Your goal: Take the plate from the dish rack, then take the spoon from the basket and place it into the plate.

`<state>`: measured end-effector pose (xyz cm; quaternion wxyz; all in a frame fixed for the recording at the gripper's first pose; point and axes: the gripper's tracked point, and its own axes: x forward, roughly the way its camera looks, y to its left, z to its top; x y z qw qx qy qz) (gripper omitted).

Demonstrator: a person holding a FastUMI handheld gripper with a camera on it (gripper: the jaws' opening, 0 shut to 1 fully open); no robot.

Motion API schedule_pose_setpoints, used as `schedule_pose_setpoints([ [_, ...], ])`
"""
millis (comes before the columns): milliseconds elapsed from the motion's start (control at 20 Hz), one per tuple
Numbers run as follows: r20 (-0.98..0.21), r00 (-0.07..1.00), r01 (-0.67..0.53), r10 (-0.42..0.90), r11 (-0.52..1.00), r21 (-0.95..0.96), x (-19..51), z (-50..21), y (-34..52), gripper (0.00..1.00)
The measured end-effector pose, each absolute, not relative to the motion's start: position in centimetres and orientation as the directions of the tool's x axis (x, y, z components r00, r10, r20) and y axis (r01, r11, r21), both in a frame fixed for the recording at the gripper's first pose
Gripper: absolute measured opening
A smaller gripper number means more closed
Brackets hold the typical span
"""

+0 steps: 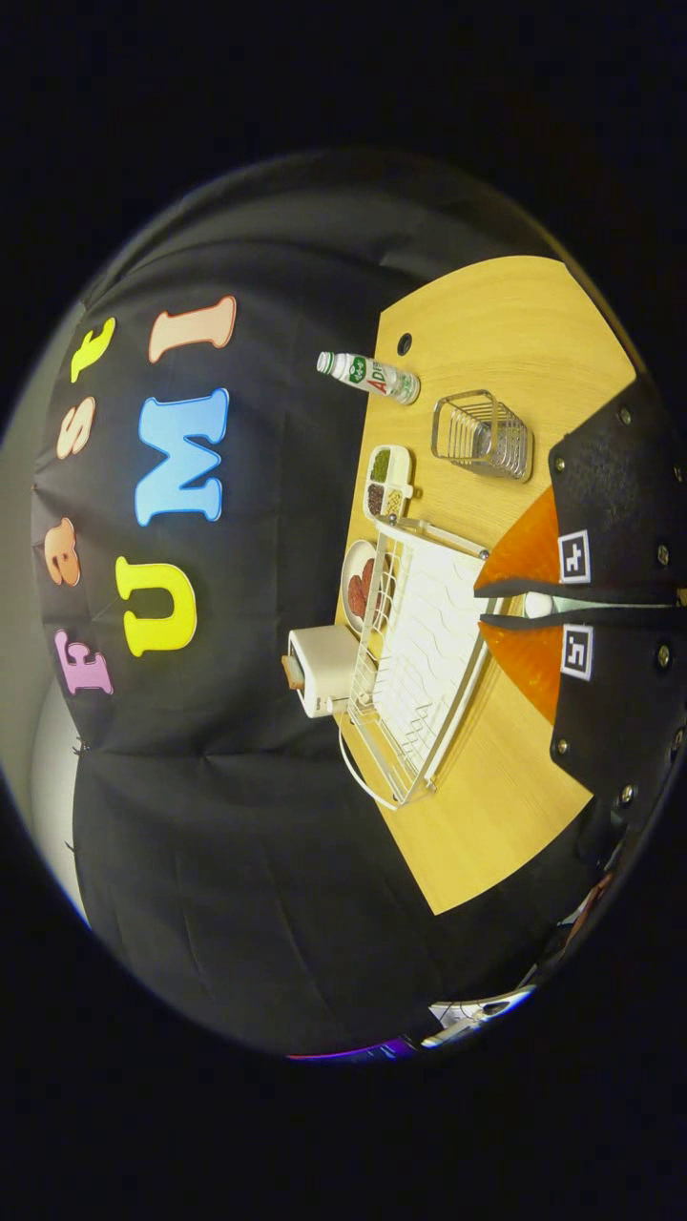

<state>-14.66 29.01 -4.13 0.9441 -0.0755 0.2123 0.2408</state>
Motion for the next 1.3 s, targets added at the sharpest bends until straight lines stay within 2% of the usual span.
schedule_pose_setpoints([
  [200, -0.463, 0.765, -0.506, 0.448, 0.863, 0.0, -14.3, -5.4, 30.6, 0.03],
  [400, -0.466, 0.734, -0.541, 0.495, 0.84, 0.041, -14.3, -5.6, 31.8, 0.13],
  [450, -0.465, 0.733, -0.543, 0.496, 0.839, 0.039, -14.0, -5.7, 31.8, 0.28],
  [550, -0.443, 0.748, -0.544, 0.494, 0.839, 0.017, -13.6, -4.6, 31.6, 0.5],
  [850, -0.308, 0.855, -0.45, 0.417, 0.892, -0.043, -11.5, 1.3, 28.2, 0.5],
  [1250, -0.008, 0.981, -0.195, 0.195, 0.98, -0.03, -9.5, 15.2, 20.5, 0.52],
  [1300, 0.007, 0.985, -0.171, 0.171, 0.985, -0.004, -9.1, 16.2, 19.9, 0.74],
])
